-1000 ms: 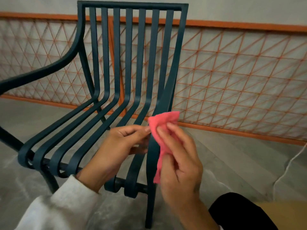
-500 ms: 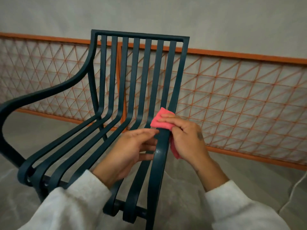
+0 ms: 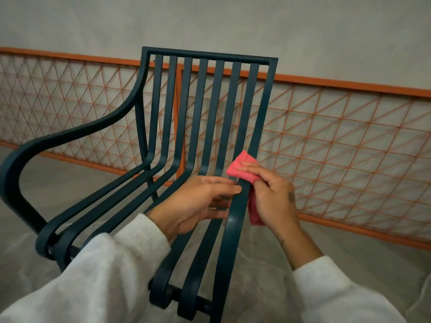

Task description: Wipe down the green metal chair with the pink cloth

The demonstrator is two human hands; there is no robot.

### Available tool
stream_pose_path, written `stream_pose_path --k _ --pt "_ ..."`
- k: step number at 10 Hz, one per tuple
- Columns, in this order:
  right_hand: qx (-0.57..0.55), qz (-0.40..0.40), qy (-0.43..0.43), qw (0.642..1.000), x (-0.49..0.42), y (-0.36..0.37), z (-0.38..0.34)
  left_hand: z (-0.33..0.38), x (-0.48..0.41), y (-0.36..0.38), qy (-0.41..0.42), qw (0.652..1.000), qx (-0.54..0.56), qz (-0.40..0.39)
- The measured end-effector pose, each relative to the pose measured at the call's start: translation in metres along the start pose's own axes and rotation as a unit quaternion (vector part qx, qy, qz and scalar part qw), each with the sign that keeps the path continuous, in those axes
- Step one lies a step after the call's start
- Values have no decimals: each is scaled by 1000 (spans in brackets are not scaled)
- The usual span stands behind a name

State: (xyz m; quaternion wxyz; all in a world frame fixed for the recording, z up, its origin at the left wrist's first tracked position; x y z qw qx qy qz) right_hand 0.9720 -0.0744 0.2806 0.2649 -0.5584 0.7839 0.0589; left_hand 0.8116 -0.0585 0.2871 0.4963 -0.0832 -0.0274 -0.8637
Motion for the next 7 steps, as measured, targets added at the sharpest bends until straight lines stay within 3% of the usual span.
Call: stream_pose_path --k 2,3,5,7 --pt "-41 -15 -58 997 14 -2 5 2 -7 -3 -2 999 -13 -33" --pt "12 -41 -5 999 -12 -3 0 12 -15 -9 -32 999 -42 -14" --pt "50 -104 107 988 -62 -31 -61 84 -28 -27 -14 996 -53 70" --pt "-23 -125 179 976 -110 -55 -136 169 -21 -28 8 998 -39 55"
Point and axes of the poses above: each hand's wrist, its own x-axis away from the middle knuckle, its own y-axis out of the palm, z = x × y, the point moved 3 cm from there along -x, towards the middle knuckle, and after that the axes turned 8 degrees about -x, right-handed, at the moved point
